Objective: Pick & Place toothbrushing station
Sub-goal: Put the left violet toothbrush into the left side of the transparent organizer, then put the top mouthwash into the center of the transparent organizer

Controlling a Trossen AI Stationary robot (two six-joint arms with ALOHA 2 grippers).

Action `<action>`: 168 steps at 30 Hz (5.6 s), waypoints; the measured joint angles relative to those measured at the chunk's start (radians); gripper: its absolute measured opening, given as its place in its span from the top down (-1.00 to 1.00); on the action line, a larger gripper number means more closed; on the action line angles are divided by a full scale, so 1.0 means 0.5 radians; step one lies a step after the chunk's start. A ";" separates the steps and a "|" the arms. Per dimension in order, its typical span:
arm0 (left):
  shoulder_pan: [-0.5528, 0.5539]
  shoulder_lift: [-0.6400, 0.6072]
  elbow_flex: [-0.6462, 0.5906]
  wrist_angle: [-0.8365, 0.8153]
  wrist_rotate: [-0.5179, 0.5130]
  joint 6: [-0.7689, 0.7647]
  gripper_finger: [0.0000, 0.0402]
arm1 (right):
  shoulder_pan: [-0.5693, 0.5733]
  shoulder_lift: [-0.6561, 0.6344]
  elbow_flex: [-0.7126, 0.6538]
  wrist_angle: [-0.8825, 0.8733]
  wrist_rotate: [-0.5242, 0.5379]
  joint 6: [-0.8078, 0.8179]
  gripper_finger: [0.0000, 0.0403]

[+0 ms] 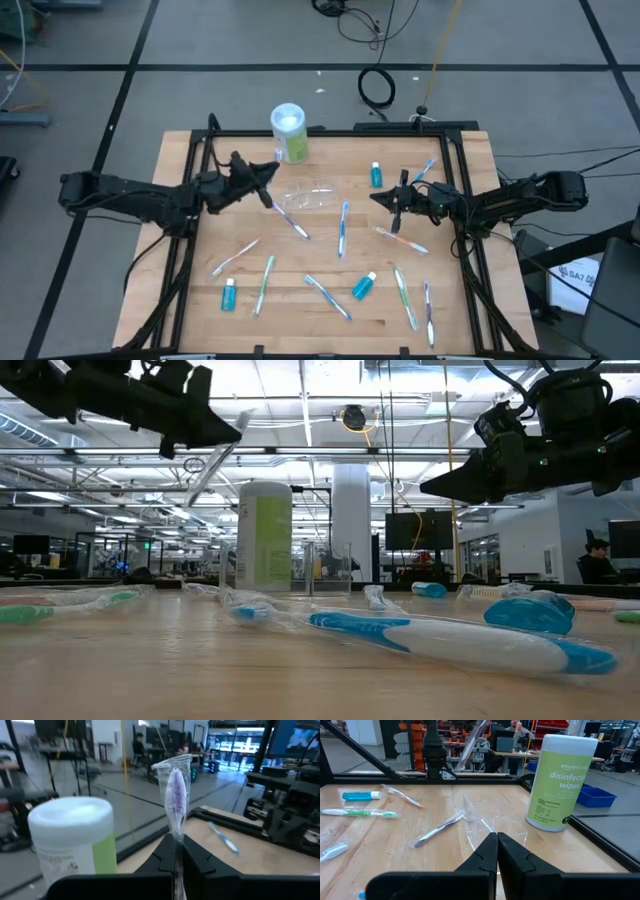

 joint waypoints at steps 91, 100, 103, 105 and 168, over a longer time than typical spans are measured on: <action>-0.331 0.131 0.001 -0.055 -0.463 -0.056 0.36 | -0.006 -0.001 0.000 0.132 0.003 -0.004 0.98; -0.331 0.131 0.001 -0.086 -0.463 -0.055 0.36 | -0.009 -0.001 0.000 0.151 -0.005 -0.178 0.98; -0.331 0.131 0.001 -0.088 -0.463 -0.055 0.36 | -0.017 0.001 0.000 0.239 0.122 -0.243 0.98; -0.331 0.131 0.001 -0.090 -0.463 -0.057 0.36 | -0.024 -0.002 0.000 0.337 0.334 -0.179 0.98; -0.140 0.133 0.001 -0.181 -0.055 -0.391 0.36 | -0.831 0.745 1.052 -1.690 0.474 0.892 0.06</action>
